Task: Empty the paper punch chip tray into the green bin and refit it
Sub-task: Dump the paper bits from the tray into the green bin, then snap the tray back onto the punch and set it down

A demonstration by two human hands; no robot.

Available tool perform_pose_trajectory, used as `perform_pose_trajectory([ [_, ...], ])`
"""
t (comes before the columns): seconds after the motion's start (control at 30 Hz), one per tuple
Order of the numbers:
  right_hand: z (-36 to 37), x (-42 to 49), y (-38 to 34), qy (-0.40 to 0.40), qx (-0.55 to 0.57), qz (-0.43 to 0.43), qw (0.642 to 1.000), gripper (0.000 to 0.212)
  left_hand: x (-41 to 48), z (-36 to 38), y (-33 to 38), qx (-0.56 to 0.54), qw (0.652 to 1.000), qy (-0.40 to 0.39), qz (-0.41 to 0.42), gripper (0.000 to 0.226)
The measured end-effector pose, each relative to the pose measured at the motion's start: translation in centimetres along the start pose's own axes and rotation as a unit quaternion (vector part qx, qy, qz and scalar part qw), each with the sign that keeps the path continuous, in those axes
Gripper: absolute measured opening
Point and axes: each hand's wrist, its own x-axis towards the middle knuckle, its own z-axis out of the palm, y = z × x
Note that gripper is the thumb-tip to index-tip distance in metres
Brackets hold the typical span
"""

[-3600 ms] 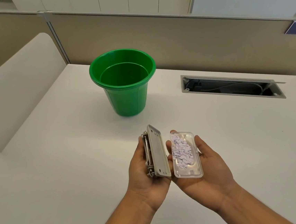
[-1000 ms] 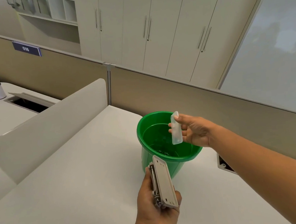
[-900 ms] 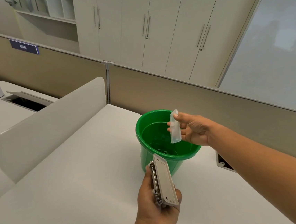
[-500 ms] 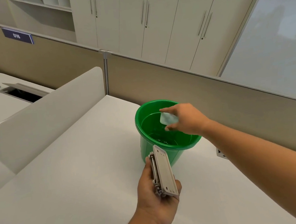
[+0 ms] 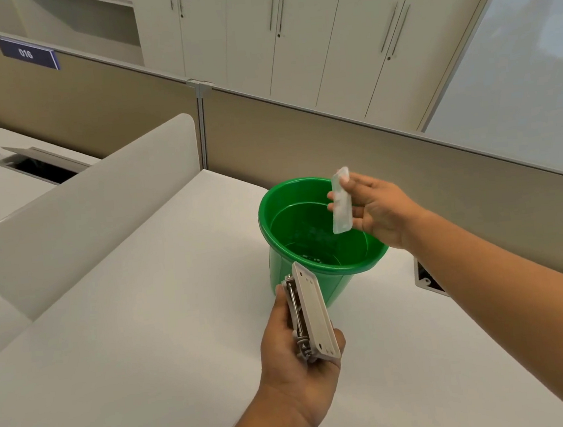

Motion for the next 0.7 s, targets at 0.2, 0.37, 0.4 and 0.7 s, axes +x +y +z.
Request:
perform_pose_trajectory([
  [0.2,0.3,-2.7,-1.1,0.003,0.203,0.019,0.979,0.062,-0.5,0.9,-0.1,0.024,1.000,-0.001,0.009,0.034],
  [0.37,0.2,-8.4,-0.9,-0.013,0.262,0.032,0.964,0.057,-1.9,1.6,-1.3,0.080,0.996,0.005,0.035,0.032],
  [0.4,-0.1,-9.7,-0.5,-0.012,0.269,0.034,0.962,0.057,-2.3,1.7,-1.5,0.099,0.994,0.003,0.041,0.032],
  [0.7,-2.2,-21.2,8.7,0.038,0.360,0.078,0.929,0.058,-6.5,1.0,-5.4,0.283,0.953,-0.033,0.102,0.039],
])
